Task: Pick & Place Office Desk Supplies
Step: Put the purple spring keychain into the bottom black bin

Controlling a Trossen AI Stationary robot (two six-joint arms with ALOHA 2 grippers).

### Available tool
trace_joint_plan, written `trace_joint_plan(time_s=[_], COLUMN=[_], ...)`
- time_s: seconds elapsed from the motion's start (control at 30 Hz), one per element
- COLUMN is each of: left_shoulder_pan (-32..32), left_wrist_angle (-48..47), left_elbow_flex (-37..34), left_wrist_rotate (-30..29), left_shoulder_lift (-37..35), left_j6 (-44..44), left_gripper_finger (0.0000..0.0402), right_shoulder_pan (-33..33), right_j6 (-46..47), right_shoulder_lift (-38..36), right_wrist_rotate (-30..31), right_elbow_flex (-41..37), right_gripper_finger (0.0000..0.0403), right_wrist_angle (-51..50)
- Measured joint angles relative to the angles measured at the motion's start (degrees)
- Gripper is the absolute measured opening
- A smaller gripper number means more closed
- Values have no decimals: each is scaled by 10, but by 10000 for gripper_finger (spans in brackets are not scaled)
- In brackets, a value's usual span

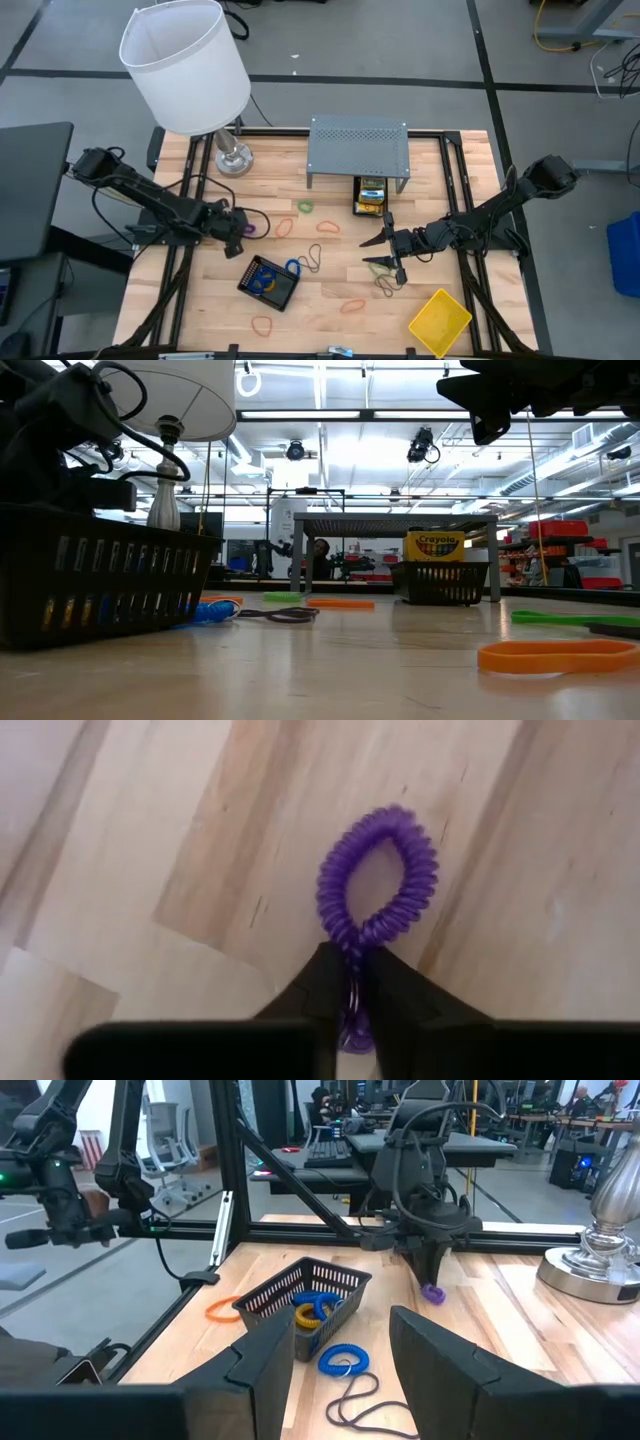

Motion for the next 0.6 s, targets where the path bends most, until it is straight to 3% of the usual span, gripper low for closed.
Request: trace_joint_plan(time_s=[0.3, 0.6], left_shoulder_pan=[-4, -47], left_wrist_angle=[-15, 1], left_elbow_flex=[41, 115], left_wrist_rotate=[-71, -112], left_shoulder_lift=[-4, -8], left_j6=[12, 50], left_gripper_finger=[24, 19], right_shoulder_pan=[0, 0], right_j6=[4, 6], right_shoulder_lift=[0, 0], right_wrist_rotate=[0, 0], right_elbow_flex=[0, 0], right_gripper_finger=[172, 172], right_wrist_angle=[-1, -3])
